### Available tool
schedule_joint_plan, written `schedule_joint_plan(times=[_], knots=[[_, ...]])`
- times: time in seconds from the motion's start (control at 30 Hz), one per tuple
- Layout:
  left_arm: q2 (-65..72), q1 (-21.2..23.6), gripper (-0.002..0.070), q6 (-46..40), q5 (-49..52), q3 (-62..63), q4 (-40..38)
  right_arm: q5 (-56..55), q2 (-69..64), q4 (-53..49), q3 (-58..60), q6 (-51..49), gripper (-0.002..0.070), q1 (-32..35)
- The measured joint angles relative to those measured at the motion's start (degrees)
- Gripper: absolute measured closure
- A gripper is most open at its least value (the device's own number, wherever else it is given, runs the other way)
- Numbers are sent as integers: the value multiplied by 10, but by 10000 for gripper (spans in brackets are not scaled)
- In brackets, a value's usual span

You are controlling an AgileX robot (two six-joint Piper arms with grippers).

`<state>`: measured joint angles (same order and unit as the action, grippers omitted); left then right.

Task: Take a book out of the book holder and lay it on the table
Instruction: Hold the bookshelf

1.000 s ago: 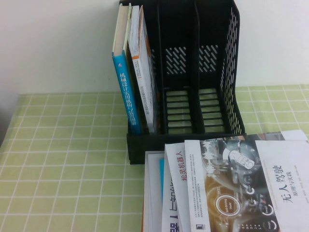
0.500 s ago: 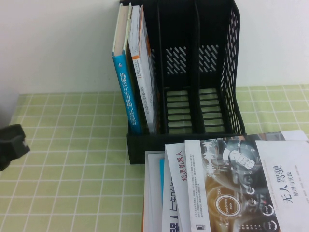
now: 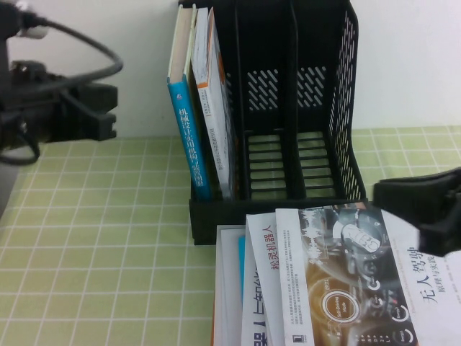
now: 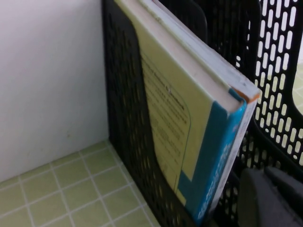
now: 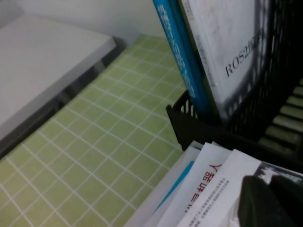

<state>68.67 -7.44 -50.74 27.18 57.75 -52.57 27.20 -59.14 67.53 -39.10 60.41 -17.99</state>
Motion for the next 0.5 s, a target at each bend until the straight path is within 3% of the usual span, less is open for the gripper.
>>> schedule_joint_plan(times=[0.23, 0.5], knots=[[165, 0, 678, -51, 96, 156, -13, -128, -151, 27, -74, 74, 589, -136], [226, 0, 678, -126, 149, 231, -60, -201, -295, 62, -205, 95, 549, -161]])
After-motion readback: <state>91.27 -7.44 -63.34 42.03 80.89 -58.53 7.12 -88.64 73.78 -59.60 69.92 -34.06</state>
